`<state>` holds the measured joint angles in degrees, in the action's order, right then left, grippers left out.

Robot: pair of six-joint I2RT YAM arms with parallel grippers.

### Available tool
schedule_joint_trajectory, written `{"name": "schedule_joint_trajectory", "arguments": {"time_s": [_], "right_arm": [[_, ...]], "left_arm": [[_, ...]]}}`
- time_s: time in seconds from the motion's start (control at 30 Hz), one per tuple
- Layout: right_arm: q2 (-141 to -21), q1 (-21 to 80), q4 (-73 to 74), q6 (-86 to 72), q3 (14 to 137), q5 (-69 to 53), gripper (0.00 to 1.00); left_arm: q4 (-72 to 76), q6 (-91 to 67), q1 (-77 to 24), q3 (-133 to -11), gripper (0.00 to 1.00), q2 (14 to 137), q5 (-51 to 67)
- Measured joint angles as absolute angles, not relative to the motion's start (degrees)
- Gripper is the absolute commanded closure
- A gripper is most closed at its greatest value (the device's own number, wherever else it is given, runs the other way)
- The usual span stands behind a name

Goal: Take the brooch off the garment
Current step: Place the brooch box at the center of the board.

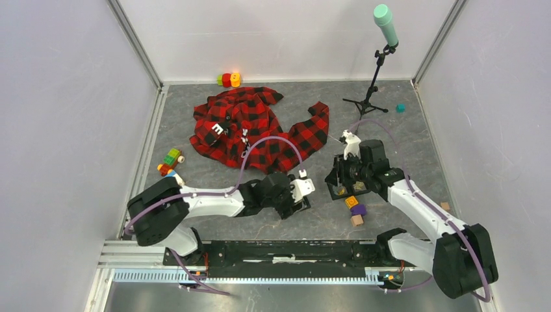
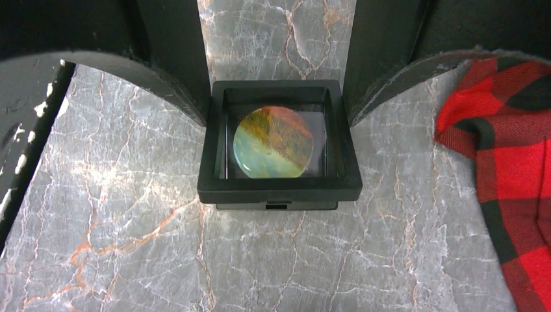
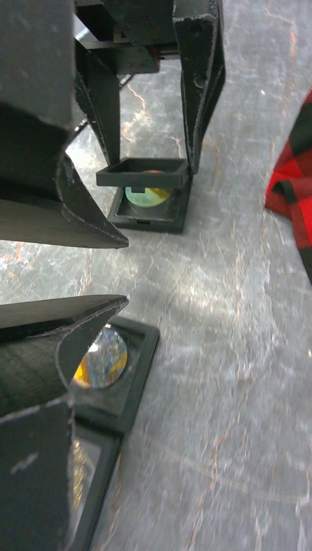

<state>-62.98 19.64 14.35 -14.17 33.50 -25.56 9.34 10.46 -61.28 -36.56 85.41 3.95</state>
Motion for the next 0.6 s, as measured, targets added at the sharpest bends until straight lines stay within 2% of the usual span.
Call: {"name": "schedule_joint_trajectory", "arguments": {"time_s": [0.3, 0.47, 0.57, 0.6], "right_arm": [[-52.0, 16.2, 15.6, -14.2, 32.7, -18.1, 0.61], [-50.4, 15.6, 15.6, -14.2, 32.7, -16.2, 0.60], [-49.9, 15.2, 15.6, -14.3, 32.7, -14.9, 0.60], [-49.5, 15.1, 15.6, -14.4, 32.7, -14.6, 0.60]], "left_arm": [[0.6, 10.2, -61.3, -47.9, 0.39, 94.0, 3.1], [-4.1, 10.1, -61.3, -54.2, 0.38, 98.5, 2.6], [-7.6, 10.2, -61.4, -59.2, 0.34, 102.0, 1.2], [-8.6, 10.2, -61.5, -60.6, 0.28, 102.9, 0.8]]}}
